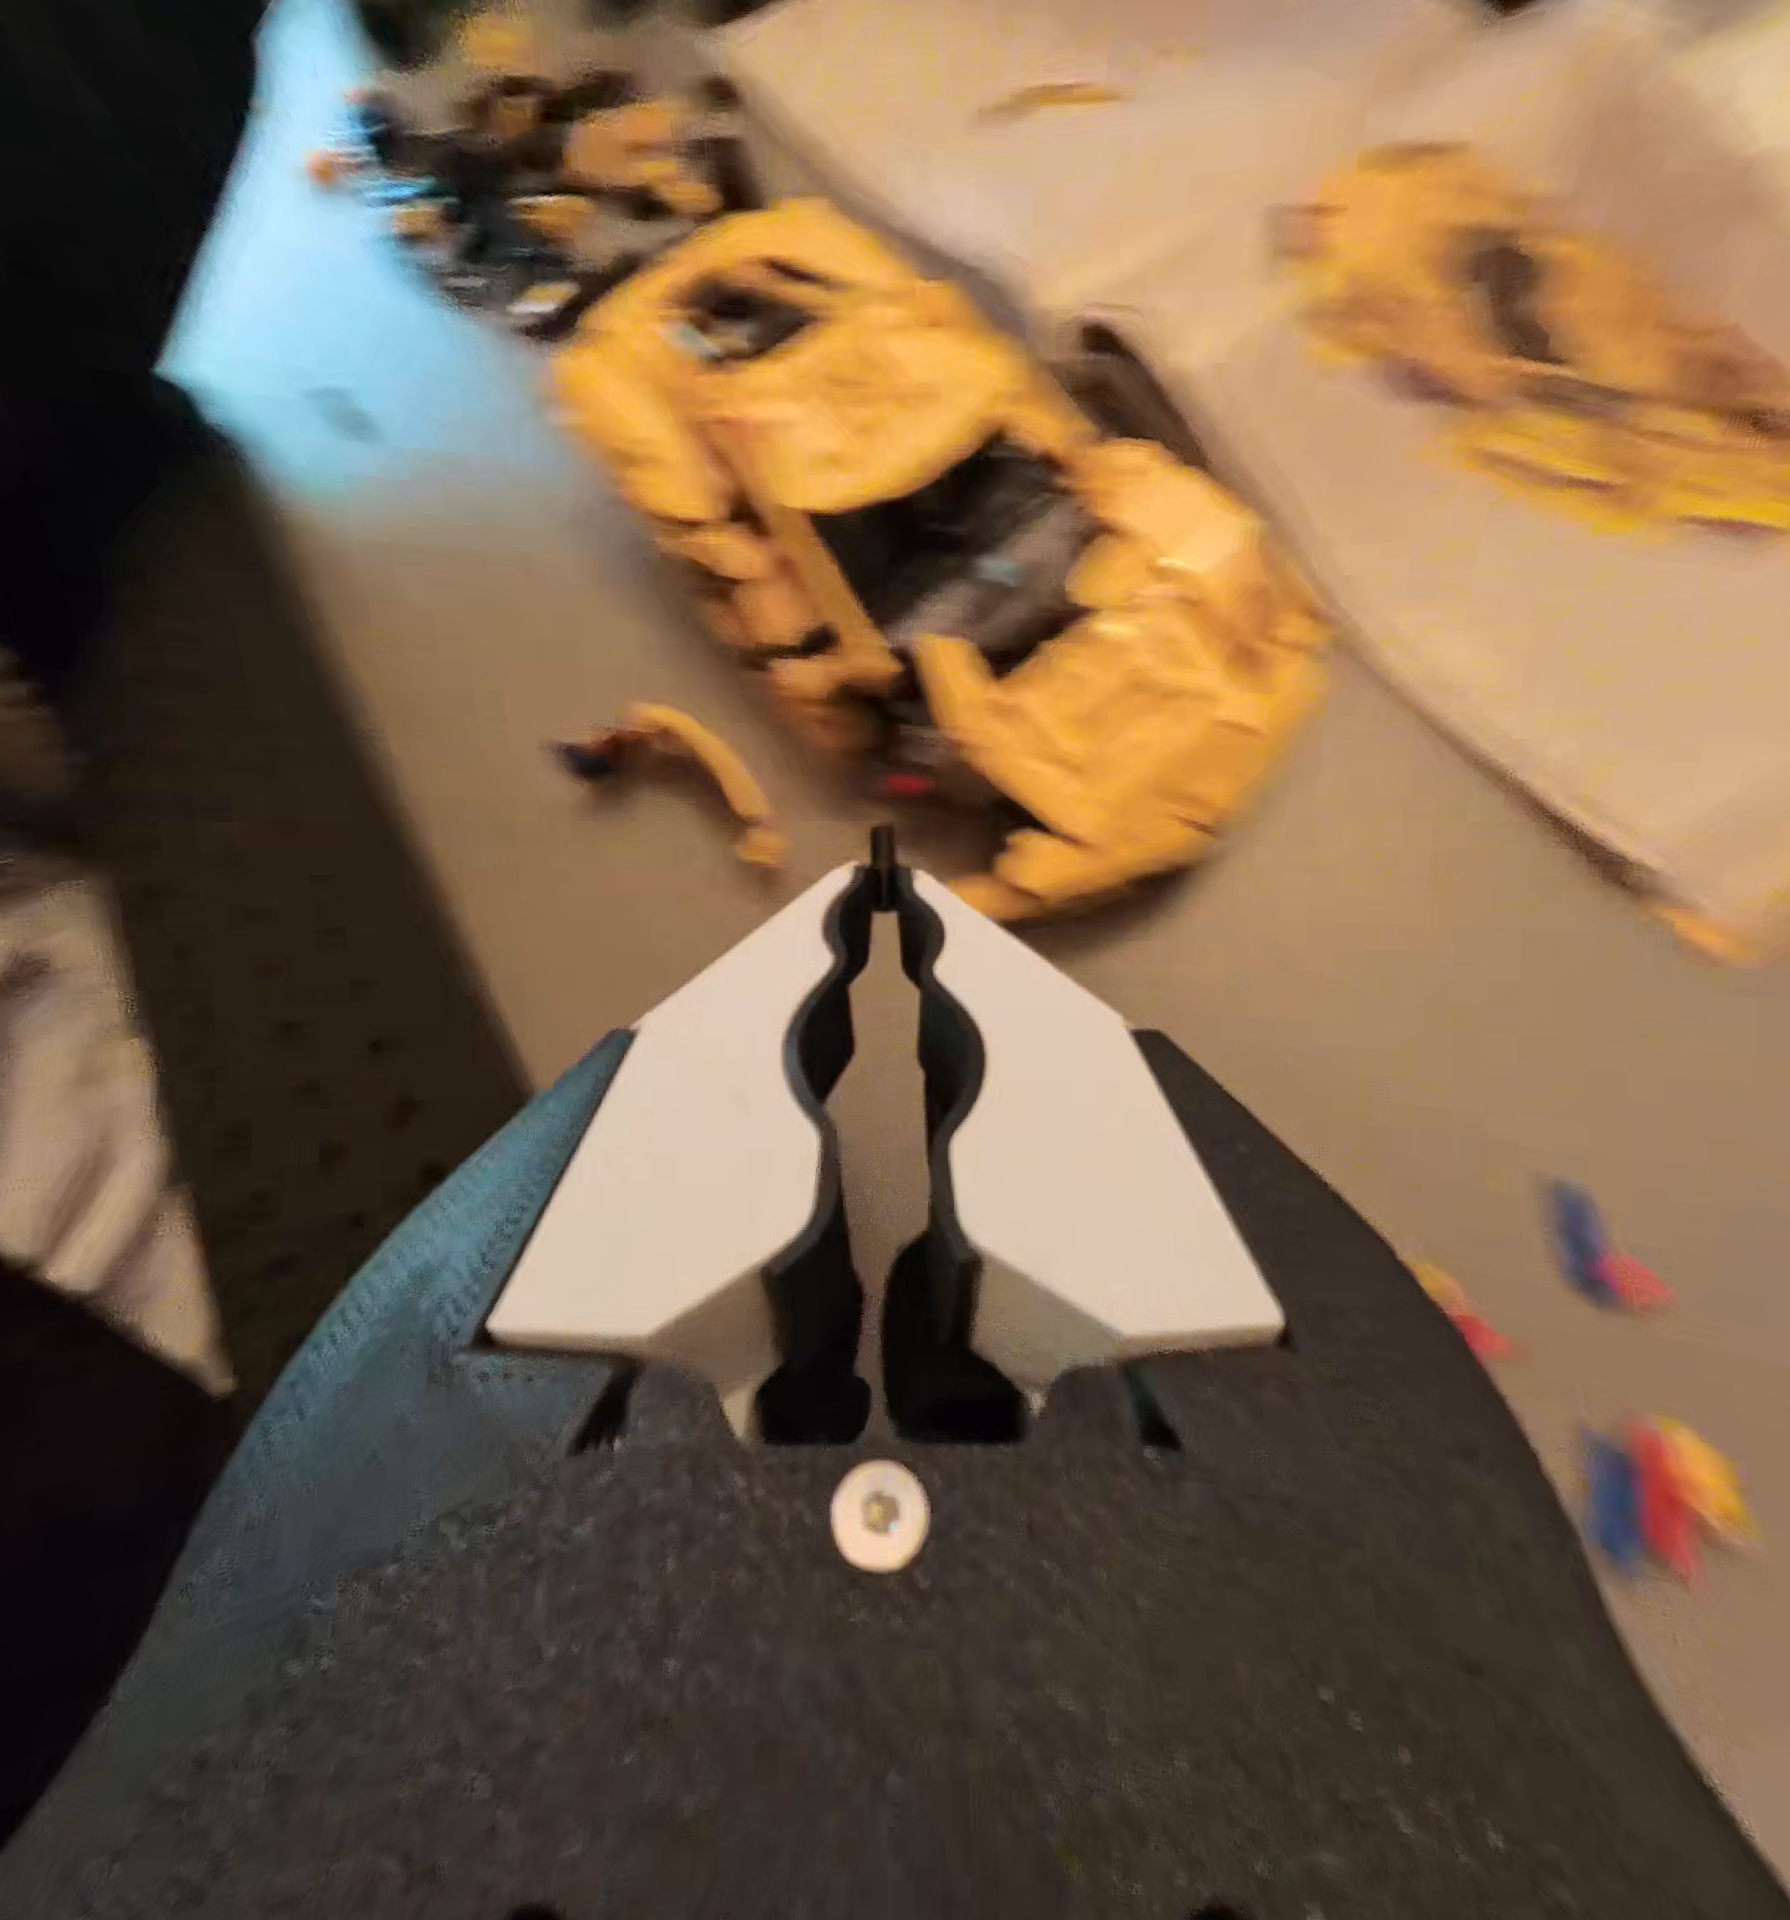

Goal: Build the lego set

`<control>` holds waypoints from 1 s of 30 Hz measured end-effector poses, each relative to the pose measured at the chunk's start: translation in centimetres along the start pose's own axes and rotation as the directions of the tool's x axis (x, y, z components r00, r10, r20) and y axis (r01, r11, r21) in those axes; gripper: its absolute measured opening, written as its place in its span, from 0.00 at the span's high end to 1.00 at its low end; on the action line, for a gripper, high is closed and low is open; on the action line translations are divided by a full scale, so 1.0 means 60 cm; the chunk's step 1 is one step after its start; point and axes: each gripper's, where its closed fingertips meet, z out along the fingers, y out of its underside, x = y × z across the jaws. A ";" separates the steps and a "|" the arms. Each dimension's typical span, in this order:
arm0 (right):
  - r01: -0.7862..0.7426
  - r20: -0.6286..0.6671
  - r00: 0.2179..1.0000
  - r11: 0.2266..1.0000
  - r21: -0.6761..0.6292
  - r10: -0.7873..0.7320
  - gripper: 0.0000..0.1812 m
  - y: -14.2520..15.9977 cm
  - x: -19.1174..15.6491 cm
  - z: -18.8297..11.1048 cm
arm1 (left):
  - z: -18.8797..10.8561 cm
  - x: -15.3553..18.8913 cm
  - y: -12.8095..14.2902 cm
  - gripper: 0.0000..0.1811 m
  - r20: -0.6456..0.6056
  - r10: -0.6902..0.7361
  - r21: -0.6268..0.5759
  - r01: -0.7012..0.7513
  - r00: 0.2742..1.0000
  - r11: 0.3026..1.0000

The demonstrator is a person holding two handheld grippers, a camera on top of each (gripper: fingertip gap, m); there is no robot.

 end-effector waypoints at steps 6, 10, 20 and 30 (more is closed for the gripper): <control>0.124 0.100 0.989 0.984 -0.127 -0.112 0.98 0.028 -0.142 0.129 | 0.001 -0.008 0.011 0.80 0.002 -0.019 -0.012 0.019 1.000 1.000; 0.124 0.078 0.990 0.984 -0.129 -0.114 0.98 0.011 -0.160 0.175 | 0.000 -0.007 0.011 0.81 0.002 -0.009 -0.012 0.009 1.000 1.000; 0.235 0.137 0.968 0.952 -0.199 -0.210 0.98 -0.009 -0.219 0.262 | -0.027 -0.020 0.015 0.80 0.037 -0.015 0.004 0.015 0.999 1.000; 0.207 0.112 0.976 0.951 -0.229 -0.186 0.94 0.005 -0.208 0.264 | -0.065 -0.022 0.017 0.80 0.042 -0.011 0.049 0.009 0.999 0.999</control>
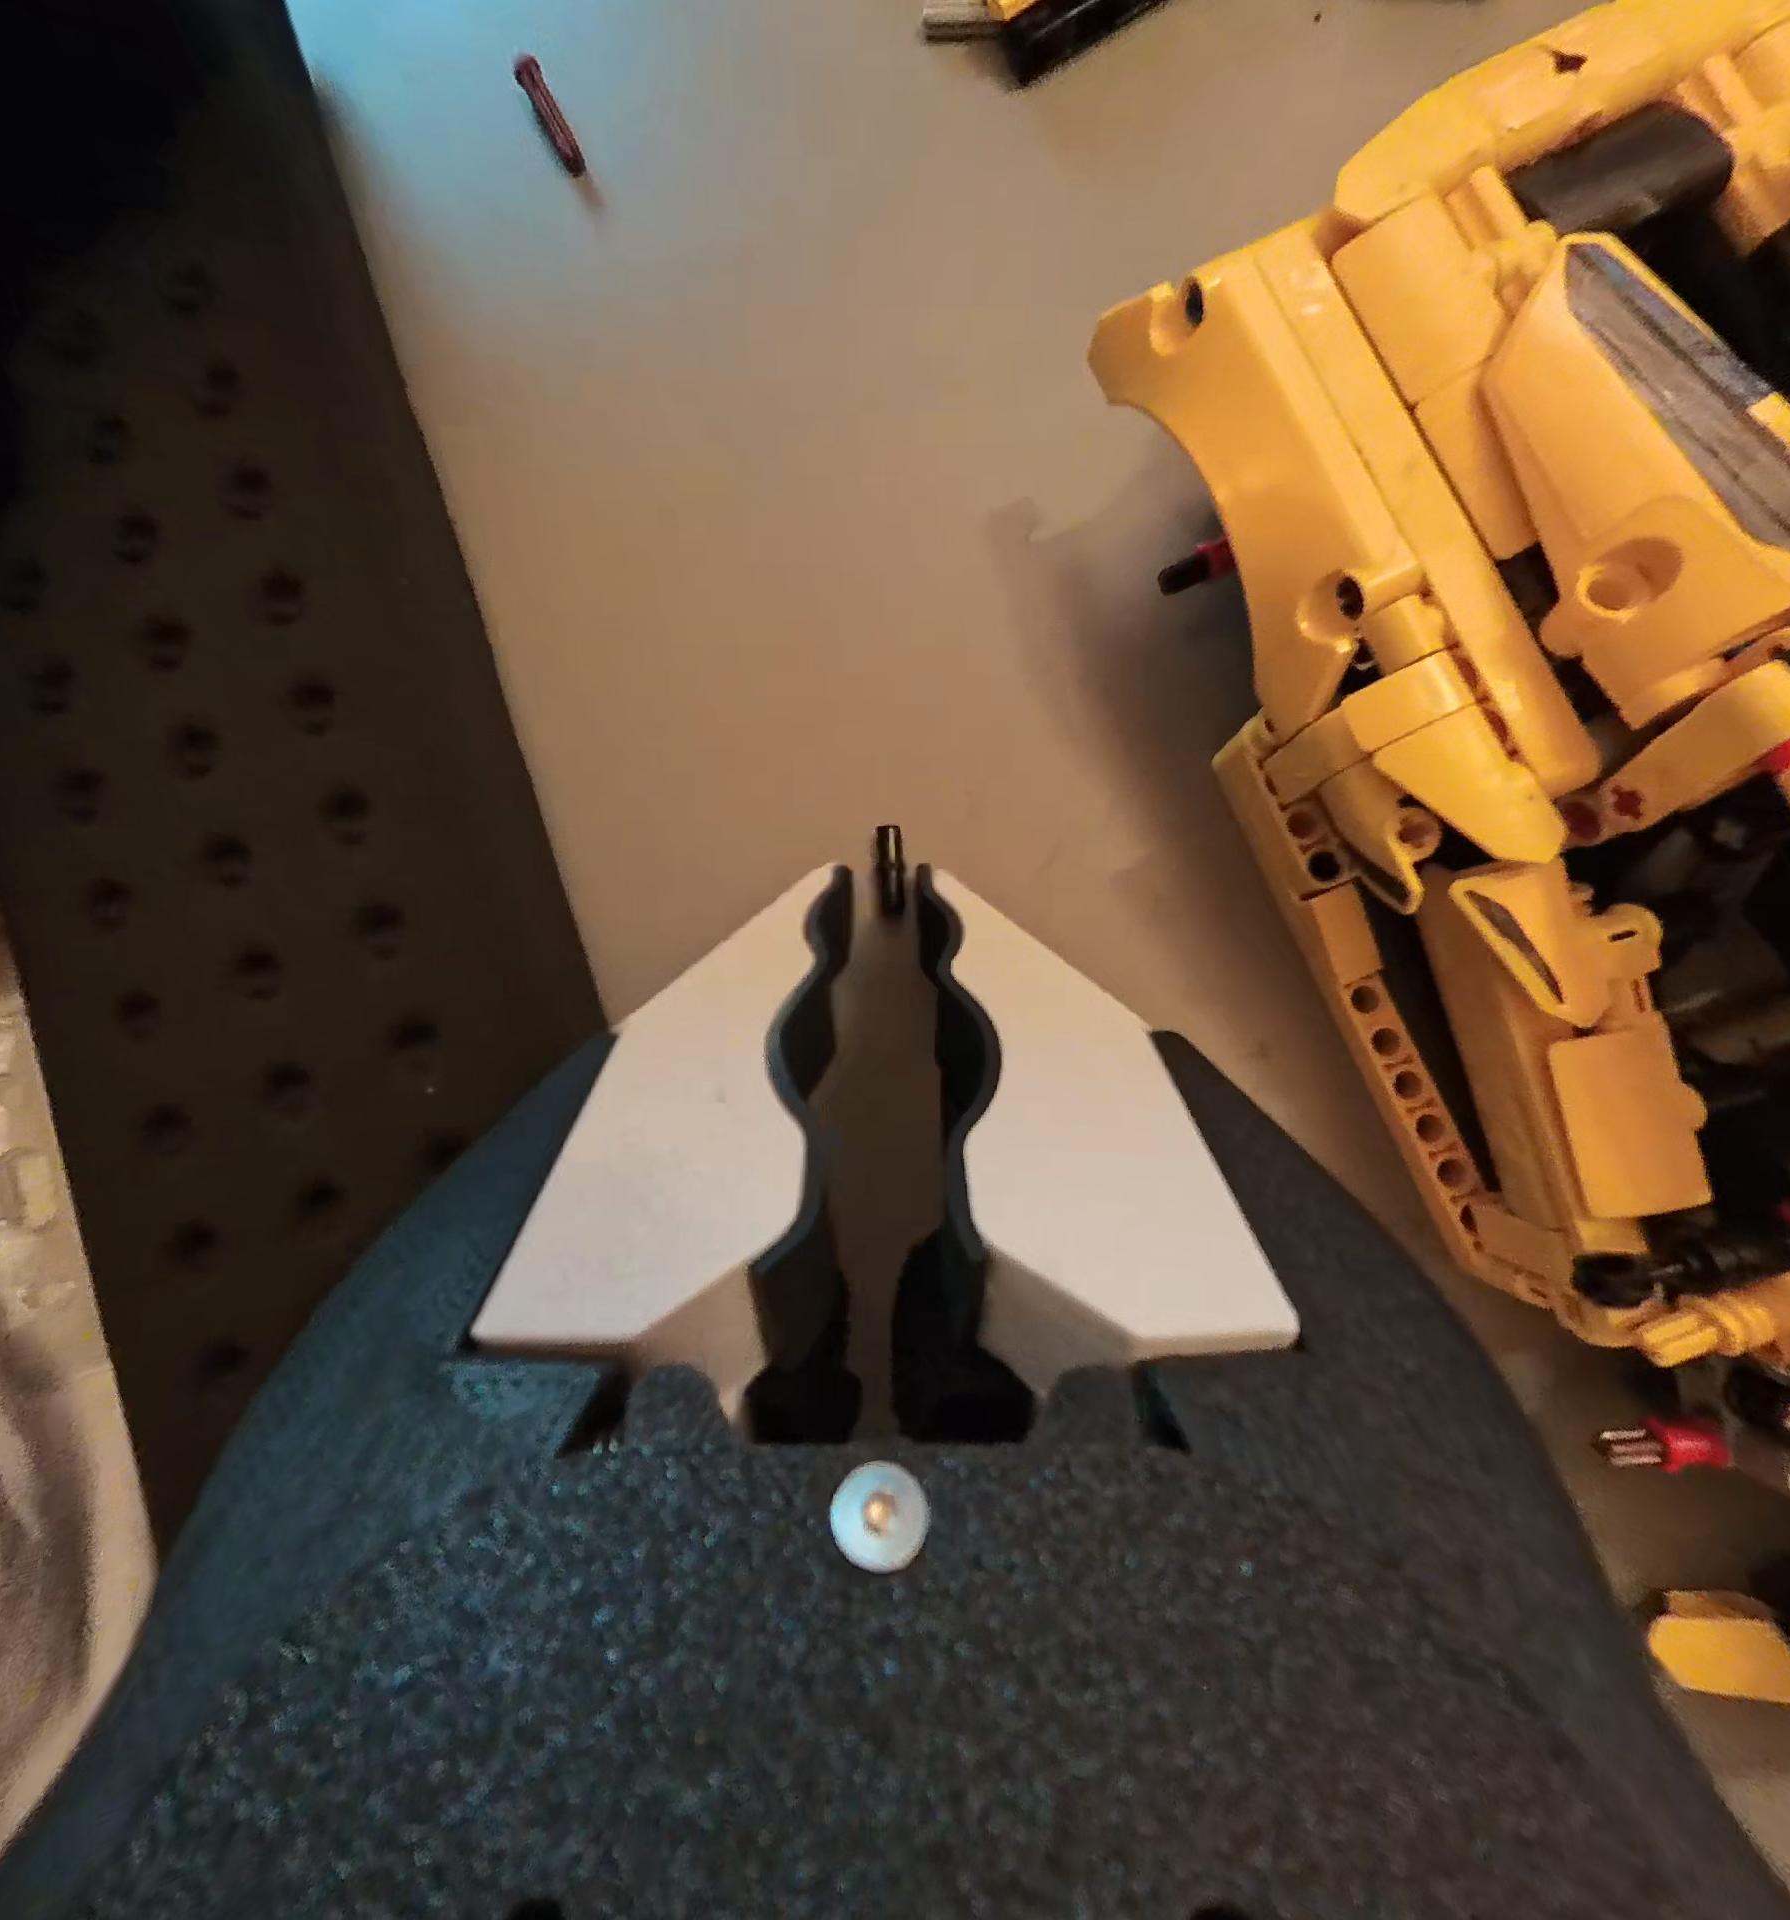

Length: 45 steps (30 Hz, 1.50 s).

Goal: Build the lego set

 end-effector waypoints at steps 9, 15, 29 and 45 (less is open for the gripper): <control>-0.166 0.031 0.985 0.893 0.419 0.169 0.89 -0.021 0.041 -0.110 | -0.136 0.053 0.027 0.81 0.024 0.080 0.089 -0.082 0.996 0.993; -0.187 0.011 0.977 0.820 0.541 0.215 0.88 -0.020 0.074 -0.132 | -0.257 0.075 0.170 0.84 0.089 -0.095 0.119 0.084 0.992 0.989; -0.161 -0.032 0.978 0.841 0.516 0.206 0.90 -0.011 0.078 -0.123 | -0.207 0.118 0.345 0.85 0.082 -0.194 -0.066 0.199 0.978 0.978; -0.188 -0.011 0.975 0.851 0.490 0.221 0.93 -0.005 0.079 -0.113 | -0.206 0.084 0.399 0.85 0.190 -0.220 -0.102 0.242 0.957 0.965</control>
